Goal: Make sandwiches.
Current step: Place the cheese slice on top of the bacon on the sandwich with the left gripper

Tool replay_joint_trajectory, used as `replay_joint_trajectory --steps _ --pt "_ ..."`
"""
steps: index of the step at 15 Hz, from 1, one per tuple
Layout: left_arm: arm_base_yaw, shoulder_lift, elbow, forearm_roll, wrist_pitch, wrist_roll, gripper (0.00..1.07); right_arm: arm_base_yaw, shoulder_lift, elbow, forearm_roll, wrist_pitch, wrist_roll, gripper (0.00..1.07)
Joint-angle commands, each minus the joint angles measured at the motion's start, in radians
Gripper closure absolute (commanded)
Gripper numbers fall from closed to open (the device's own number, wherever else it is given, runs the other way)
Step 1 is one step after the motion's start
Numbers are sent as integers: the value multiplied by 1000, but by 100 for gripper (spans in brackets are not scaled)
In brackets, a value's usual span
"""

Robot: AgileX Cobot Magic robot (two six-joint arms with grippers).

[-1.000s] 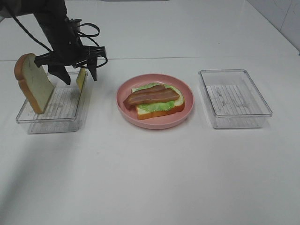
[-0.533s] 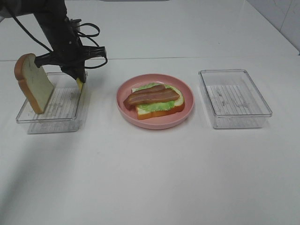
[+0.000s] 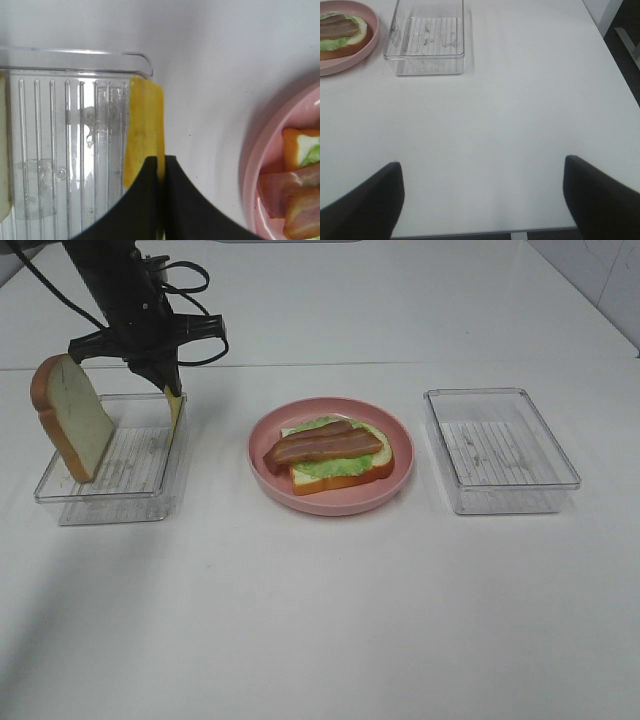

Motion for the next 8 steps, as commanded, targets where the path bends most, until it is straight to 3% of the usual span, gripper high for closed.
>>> replay_joint_trajectory --steps 1,2,8 --pt "-27 -17 -52 -46 25 5 107 -5 -30 4 -3 -10 -7 22" --pt "-61 -17 -92 -92 14 15 107 -5 -30 4 -3 -10 -7 22" --pt "-166 -16 -99 -233 -98 51 107 -5 -30 4 -3 -10 -7 22"
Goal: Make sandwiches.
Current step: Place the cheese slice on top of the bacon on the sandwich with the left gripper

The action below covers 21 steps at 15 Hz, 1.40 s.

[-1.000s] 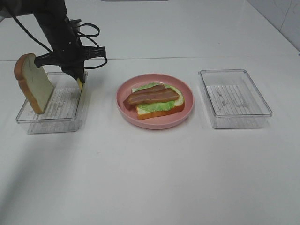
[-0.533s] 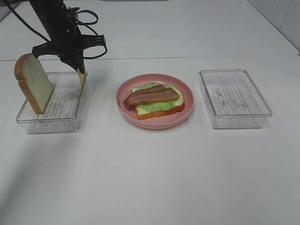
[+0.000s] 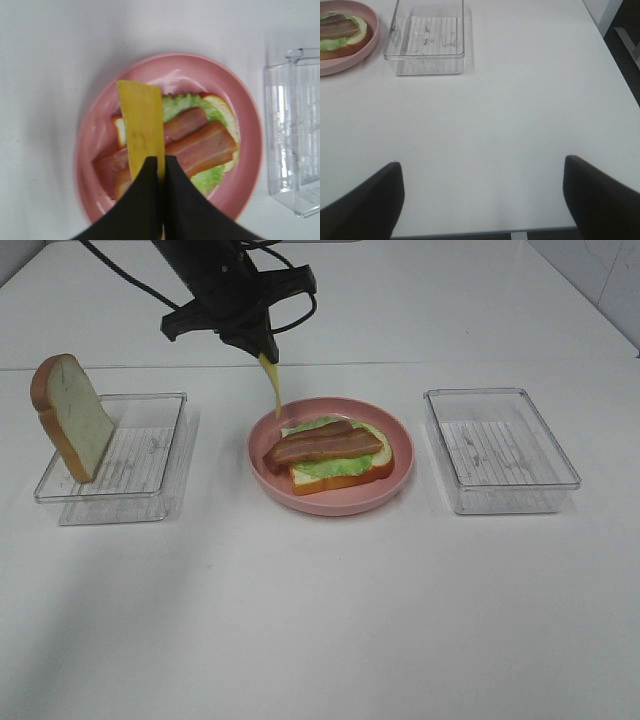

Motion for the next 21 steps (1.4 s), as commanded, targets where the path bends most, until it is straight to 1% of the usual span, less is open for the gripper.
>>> replay_joint_trajectory --steps 1,2,3,4,5,6,7,8,11,15,18,19,21 --pt "-44 -6 -3 -87 -77 37 107 -5 -30 4 -3 -10 -7 22" --pt "-59 -4 -3 -130 -114 66 107 -5 -30 4 -3 -10 -7 22" --pt "-65 2 -3 -159 -132 79 107 -5 -30 4 -3 -10 -7 22" --pt "-72 35 -3 -312 -149 140 107 -5 -30 4 -3 -10 -7 22" --pt "-72 49 -3 -354 -147 162 107 -5 -30 4 -3 -10 -7 22" --pt "-72 72 -3 -419 -140 203 107 -5 -30 4 -3 -10 -7 22" --pt "-72 82 -3 -443 -137 218 107 -5 -30 4 -3 -10 -7 22" --pt "-71 124 -2 -527 -126 281 107 -5 -30 4 -3 -10 -7 22" --pt "-71 151 -2 -530 -117 285 107 -5 -30 4 -3 -10 -7 22" --pt "-71 176 -2 -470 -70 285 107 -5 -30 4 -3 -10 -7 22" --pt "-71 191 -2 -450 -39 284 107 -5 -30 4 -3 -10 -7 22" --pt "-71 190 -2 -433 -29 275 107 -5 -30 4 -3 -10 -7 22" --pt "-58 187 -2 -366 -5 238 107 -5 -30 4 -3 -10 -7 22"
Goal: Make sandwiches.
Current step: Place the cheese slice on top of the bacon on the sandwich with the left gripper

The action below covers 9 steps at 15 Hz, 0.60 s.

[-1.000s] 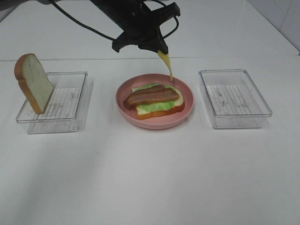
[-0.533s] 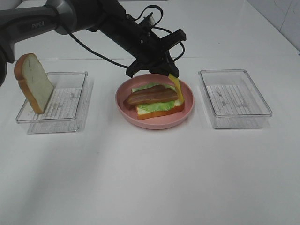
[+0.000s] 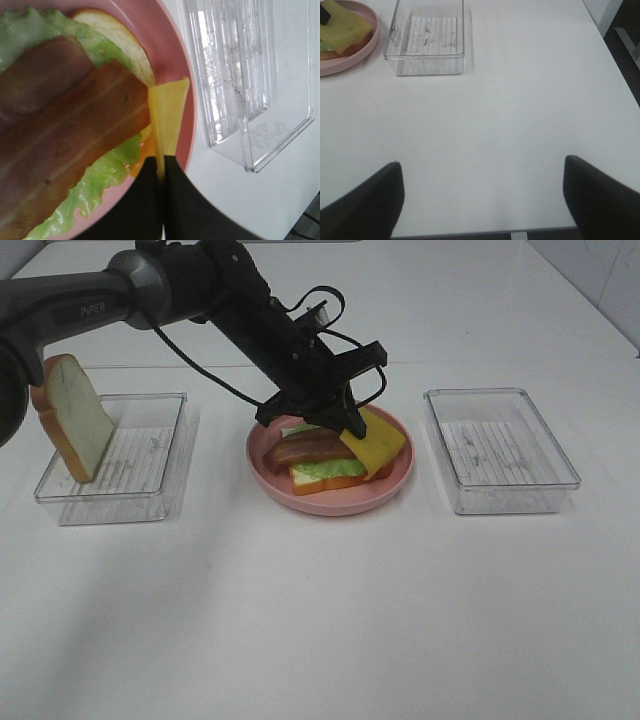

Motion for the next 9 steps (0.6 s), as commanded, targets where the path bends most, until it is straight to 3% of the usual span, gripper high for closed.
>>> replay_joint_trajectory --steps 1,4,9 --pt "15 -5 -1 62 27 -39 107 -5 -29 4 -3 -10 -7 22" --pt "16 -5 -1 197 28 -82 107 -5 -29 4 -3 -10 -7 22" --pt "15 -5 -1 223 -31 -82 105 -5 -29 4 -3 -10 -7 22"
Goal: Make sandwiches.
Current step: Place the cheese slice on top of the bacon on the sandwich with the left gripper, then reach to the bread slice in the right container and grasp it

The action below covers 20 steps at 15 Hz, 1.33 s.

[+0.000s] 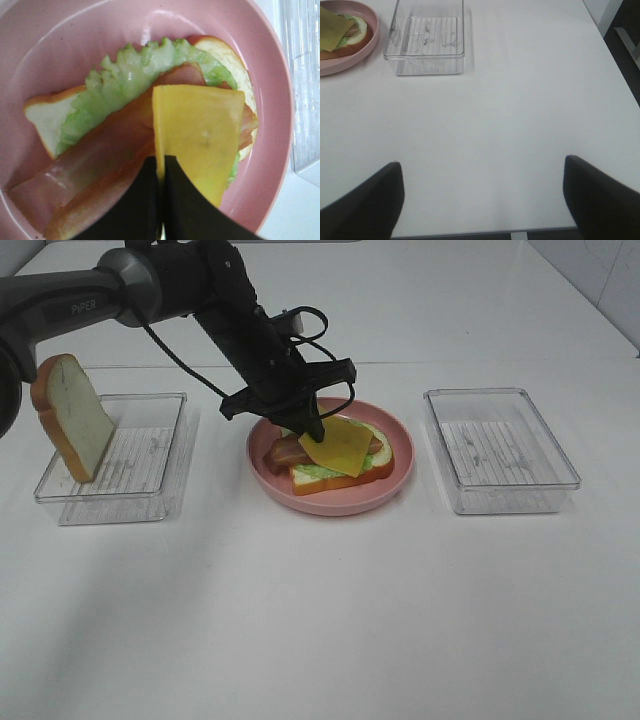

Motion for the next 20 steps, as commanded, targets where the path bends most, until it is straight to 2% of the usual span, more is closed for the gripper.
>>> replay_joint_trajectory --steps 1,2,3,4,5,6,8,9,11,13,15,18,20 --pt "-4 -5 -1 8 -13 -9 97 -5 -29 4 -3 -10 -7 22" --pt "-4 -5 -1 16 -8 -13 83 -5 -29 4 -3 -10 -7 22" --pt "-4 -6 -7 29 7 -13 65 -5 -29 4 -3 -10 -7 22" --pt "-4 -6 -13 35 15 -13 56 -5 -29 4 -3 -10 -7 22" --pt "-3 -6 -70 44 63 -13 12 -5 -29 4 -3 -10 -7 22" --pt "-3 -6 -88 44 82 -13 7 -5 -29 4 -3 -10 -7 22" --pt "-2 -6 -196 66 161 -13 4 -5 -29 4 -3 -10 -7 22" --pt "-2 -6 -288 105 255 -24 4 -5 -29 4 -3 -10 -7 22" --pt "-2 -7 -364 164 309 -50 4 -5 -29 4 -3 -10 -7 22" --pt "-2 -58 -375 206 309 -69 4 -5 -29 4 -3 -10 -7 22" --pt "-2 -122 -372 298 309 -63 4 -5 -29 4 -3 -10 -7 22" --pt "26 -188 -367 305 309 -60 4 -5 -29 4 -3 -10 -7 22" --pt "75 -282 -268 324 309 -56 4 -5 -29 4 -3 -10 -7 22"
